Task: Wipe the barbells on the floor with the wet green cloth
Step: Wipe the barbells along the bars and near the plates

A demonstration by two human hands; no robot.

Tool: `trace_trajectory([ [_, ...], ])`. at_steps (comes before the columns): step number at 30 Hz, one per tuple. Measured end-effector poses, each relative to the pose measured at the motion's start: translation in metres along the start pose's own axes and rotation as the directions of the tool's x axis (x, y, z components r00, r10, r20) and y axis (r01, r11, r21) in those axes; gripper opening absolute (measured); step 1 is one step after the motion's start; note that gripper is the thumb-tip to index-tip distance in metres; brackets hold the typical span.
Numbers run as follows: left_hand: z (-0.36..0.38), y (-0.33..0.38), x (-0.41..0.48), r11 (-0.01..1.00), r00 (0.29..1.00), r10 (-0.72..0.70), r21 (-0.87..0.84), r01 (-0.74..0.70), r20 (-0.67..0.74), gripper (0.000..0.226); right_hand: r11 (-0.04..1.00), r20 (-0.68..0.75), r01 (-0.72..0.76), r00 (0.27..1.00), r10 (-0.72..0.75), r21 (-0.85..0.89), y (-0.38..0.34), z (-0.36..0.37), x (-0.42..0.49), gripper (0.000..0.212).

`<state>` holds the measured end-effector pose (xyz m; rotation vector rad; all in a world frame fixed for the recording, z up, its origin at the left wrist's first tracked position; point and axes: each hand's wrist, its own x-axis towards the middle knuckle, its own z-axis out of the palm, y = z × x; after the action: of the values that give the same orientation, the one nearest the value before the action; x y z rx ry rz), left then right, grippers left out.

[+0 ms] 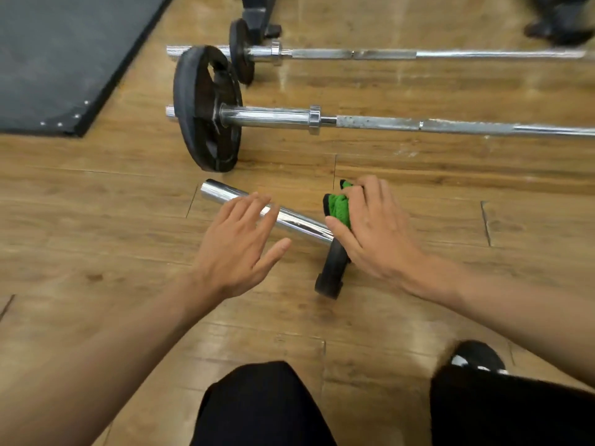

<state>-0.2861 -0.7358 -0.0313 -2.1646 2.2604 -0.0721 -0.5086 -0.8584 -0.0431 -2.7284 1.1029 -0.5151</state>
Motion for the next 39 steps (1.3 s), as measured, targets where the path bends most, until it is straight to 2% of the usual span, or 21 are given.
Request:
trace_trajectory([
  [4,-0.004,-0.011,-0.013,0.998,0.994,-0.032,-0.059,0.038,0.101,0.086,0.999,-0.001,-0.01,1.0,0.01,-0.044,-0.044,-0.005,0.018,0.061],
  [8,0.01,-0.035,0.0,0.993,0.993,-0.095,-0.071,0.1,0.062,0.077,0.999,0.001,-0.036,0.999,0.036,-0.038,-0.079,0.032,0.044,0.062],
  [11,0.036,-0.051,0.011,0.971,0.98,-0.179,-0.144,0.191,0.091,0.083,0.967,0.026,-0.244,0.969,0.247,-0.075,-0.085,0.075,0.054,0.065],
  [14,0.065,-0.055,0.013,0.942,0.96,-0.209,-0.227,0.249,0.187,0.084,0.893,0.071,-0.437,0.893,0.445,-0.11,-0.082,0.116,0.051,0.066],
  [17,0.08,-0.054,0.025,0.926,0.959,-0.159,-0.303,0.227,0.235,0.08,0.831,0.131,-0.54,0.822,0.555,-0.132,-0.082,0.137,0.046,0.065],
  [21,0.086,-0.056,0.047,0.924,0.961,-0.004,-0.367,0.109,0.276,0.072,0.836,0.211,-0.53,0.809,0.549,-0.144,-0.084,0.14,0.034,0.067],
  [24,0.089,-0.056,0.061,0.917,0.955,0.078,-0.397,0.044,0.288,0.069,0.817,0.293,-0.564,0.766,0.572,-0.12,-0.083,0.138,0.036,0.075],
  [28,0.104,-0.063,0.077,0.906,0.945,0.206,-0.414,-0.085,0.255,0.068,0.778,0.324,-0.627,0.73,0.602,-0.036,-0.078,0.134,0.045,0.08],
  [30,0.116,-0.068,0.086,0.898,0.938,0.27,-0.408,-0.165,0.215,0.065,0.778,0.301,-0.628,0.74,0.601,-0.012,-0.079,0.136,0.046,0.087],
  [33,0.134,-0.061,0.095,0.855,0.934,0.346,-0.44,-0.273,0.092,0.059,0.783,0.234,-0.621,0.767,0.598,0.031,-0.081,0.141,0.045,0.084],
  [37,0.142,-0.038,0.103,0.811,0.948,0.303,-0.495,-0.313,-0.102,0.059,0.735,0.072,-0.63,0.769,0.635,0.253,-0.09,0.134,0.042,0.074],
  [39,0.14,-0.02,0.104,0.787,0.945,0.297,-0.526,-0.323,-0.136,0.055,0.723,0.0,-0.585,0.777,0.629,0.367,-0.095,0.119,0.04,0.066],
])
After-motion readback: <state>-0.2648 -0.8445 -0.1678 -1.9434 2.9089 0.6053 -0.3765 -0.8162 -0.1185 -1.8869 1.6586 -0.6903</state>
